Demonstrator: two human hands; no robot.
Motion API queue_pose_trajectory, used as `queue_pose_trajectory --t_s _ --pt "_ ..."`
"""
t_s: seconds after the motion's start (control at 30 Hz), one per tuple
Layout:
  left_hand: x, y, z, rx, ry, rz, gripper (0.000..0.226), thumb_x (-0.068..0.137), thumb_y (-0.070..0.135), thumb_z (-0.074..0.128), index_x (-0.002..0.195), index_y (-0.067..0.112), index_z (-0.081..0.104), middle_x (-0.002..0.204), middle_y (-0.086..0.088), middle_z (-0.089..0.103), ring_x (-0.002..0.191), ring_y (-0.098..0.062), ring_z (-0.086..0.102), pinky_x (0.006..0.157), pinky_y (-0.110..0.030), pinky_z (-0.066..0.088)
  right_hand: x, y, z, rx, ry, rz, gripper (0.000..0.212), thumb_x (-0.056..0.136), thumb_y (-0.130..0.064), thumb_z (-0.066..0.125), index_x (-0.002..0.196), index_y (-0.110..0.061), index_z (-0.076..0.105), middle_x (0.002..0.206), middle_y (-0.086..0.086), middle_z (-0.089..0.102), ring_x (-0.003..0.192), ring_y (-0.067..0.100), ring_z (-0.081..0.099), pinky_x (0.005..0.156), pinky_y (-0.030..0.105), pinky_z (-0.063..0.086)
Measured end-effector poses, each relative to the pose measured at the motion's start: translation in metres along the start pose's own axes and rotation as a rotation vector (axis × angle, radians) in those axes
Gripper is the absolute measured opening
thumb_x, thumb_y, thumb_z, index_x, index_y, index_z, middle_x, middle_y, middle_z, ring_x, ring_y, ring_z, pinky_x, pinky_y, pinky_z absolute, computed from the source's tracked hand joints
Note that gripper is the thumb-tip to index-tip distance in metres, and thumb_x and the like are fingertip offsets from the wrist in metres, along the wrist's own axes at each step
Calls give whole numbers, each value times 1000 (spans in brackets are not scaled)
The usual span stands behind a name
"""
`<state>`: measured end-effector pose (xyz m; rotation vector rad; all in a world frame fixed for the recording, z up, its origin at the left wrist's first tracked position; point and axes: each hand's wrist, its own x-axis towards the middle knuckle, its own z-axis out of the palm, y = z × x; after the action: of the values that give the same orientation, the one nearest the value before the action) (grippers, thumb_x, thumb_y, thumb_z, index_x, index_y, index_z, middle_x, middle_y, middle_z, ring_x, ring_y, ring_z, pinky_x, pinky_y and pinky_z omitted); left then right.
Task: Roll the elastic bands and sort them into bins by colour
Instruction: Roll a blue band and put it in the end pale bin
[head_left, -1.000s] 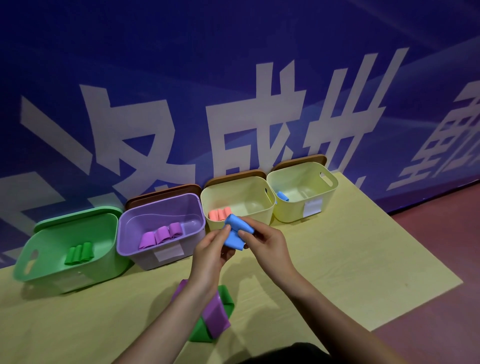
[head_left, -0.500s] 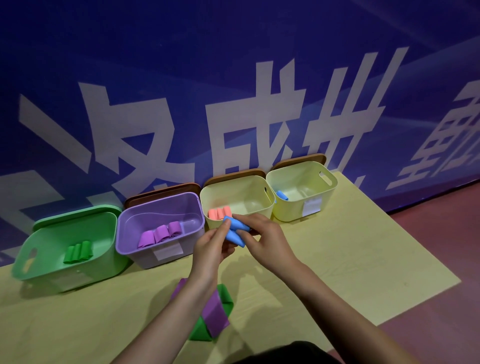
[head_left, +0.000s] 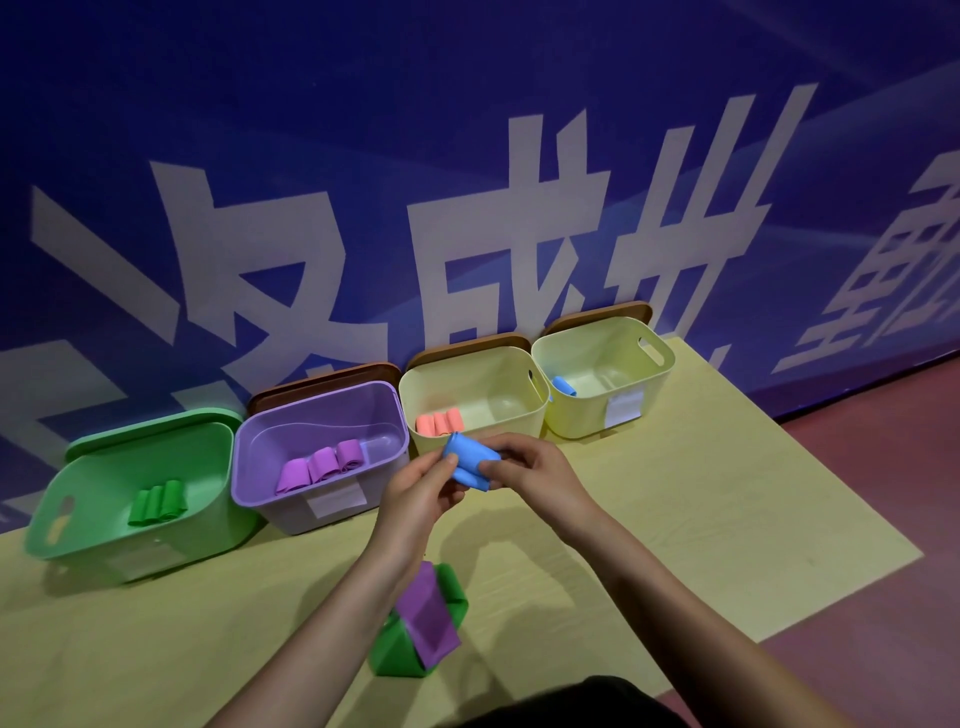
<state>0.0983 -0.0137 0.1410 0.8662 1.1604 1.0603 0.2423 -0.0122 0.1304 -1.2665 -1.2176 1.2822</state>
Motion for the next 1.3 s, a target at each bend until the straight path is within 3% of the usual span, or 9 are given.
queue_pose_trajectory --t_s 0.13,0.37,0.53,0.7,0.87,1.0,1.2,1.3 --pt "-1 -1 1 -138 31 -53 14 95 7 53 88 5 66 76 -7 61 70 -16 52 65 -21 50 2 3 1 22 31 13 21 85 4 61 103 -2 70 103 14 70 84 15 65 72 25 54" --pt "-1 -3 2 -186 40 -41 14 95 8 54 94 3 67 96 -15 69 95 -23 64 90 -30 53 2 4 5 73 41 17 17 84 4 63 98 -4 68 101 17 70 83 18 65 76 30 53" --pt "2 -2 1 -216 51 -67 13 94 8 54 95 3 66 94 -14 69 92 -23 65 81 -23 56 2 3 8 76 92 16 13 82 4 64 95 1 64 98 18 70 82 19 64 82 40 52" --pt "2 -2 -2 -246 74 -97 12 94 10 56 97 5 66 85 -7 66 75 -16 59 71 -22 54 0 2 10 79 87 -6 14 82 5 64 94 -2 65 96 15 71 79 16 65 76 32 52" --pt "4 1 -2 -269 136 -84 11 94 9 55 93 6 66 87 -9 61 76 -16 55 73 -25 50 -4 3 11 110 56 -53 15 82 5 67 97 1 66 96 12 70 77 11 64 68 21 50" --pt "2 5 6 -289 211 -27 13 94 7 54 89 7 66 88 -10 65 82 -17 61 80 -26 50 -5 2 15 64 105 -129 17 81 3 69 98 0 68 98 13 71 83 14 67 76 23 53" --pt "-1 5 11 -322 190 44 18 98 9 48 104 4 65 93 -9 69 85 -14 67 68 -18 55 -3 6 19 15 186 -153 22 80 0 69 101 -7 71 96 6 73 87 15 69 79 25 53" --pt "0 6 11 -304 169 70 21 98 6 47 97 7 67 94 -8 70 85 -14 67 68 -17 55 -3 10 19 -17 183 -156 27 79 -12 70 106 -12 72 101 5 72 91 13 68 83 26 53"
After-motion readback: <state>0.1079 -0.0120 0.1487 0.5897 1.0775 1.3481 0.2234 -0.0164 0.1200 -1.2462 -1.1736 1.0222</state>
